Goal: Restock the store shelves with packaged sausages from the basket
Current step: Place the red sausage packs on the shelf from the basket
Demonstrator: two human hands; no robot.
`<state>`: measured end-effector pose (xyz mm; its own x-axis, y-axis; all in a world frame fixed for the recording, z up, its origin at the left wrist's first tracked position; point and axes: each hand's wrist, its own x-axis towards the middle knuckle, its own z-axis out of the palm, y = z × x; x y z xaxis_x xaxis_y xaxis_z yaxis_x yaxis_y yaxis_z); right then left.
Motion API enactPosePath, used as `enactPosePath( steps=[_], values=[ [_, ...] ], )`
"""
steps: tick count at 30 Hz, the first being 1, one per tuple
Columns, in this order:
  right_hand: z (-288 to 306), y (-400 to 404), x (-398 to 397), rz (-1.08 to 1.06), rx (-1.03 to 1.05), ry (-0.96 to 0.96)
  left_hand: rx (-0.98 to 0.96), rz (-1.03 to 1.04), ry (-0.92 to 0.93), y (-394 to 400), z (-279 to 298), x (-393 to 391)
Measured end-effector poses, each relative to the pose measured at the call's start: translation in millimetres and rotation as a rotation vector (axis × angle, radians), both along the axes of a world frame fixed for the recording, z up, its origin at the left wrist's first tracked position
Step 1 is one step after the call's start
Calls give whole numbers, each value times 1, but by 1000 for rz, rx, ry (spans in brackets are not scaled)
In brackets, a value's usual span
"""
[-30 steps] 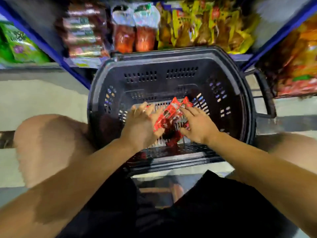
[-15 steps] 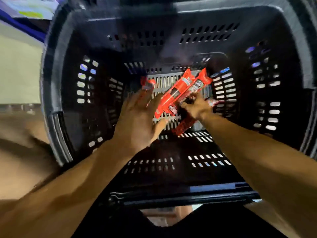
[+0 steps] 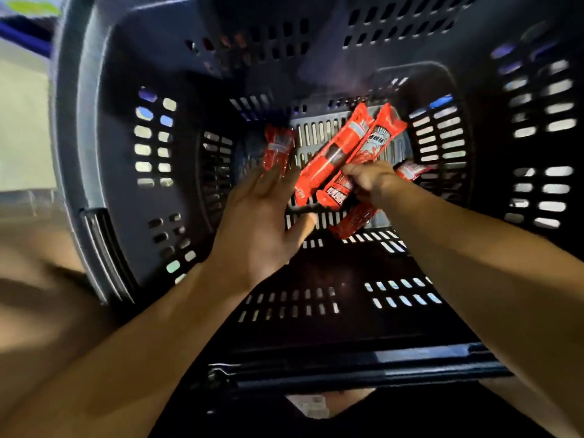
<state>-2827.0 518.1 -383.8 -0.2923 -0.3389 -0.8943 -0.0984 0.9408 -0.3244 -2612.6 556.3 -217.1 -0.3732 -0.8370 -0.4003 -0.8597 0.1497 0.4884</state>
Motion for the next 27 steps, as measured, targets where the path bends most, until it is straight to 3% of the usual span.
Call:
enactPosePath(
  steps=[4, 7, 9, 13, 16, 21, 27],
  values=[
    [45, 10, -15, 139, 46, -155, 52, 16, 121, -3, 2, -7],
    [93, 16, -18, 392, -24, -117, 141, 100, 163, -3, 3, -11],
    [125, 22, -13, 527, -161, -65, 221, 242, 209, -6, 7, -13],
    [176, 39, -5, 548, -438, -154, 283, 572, 397, -22, 25, -13],
    [200, 51, -2, 585, -570, -71, 384, 832, 675, -30, 50, -10],
    [222, 66, -1, 694, -730, -10, 359, 826, 856, -28, 72, -8],
    [227, 69, -20, 690, -672, -231, 370, 876, 972, -29, 70, 13]
  ],
)
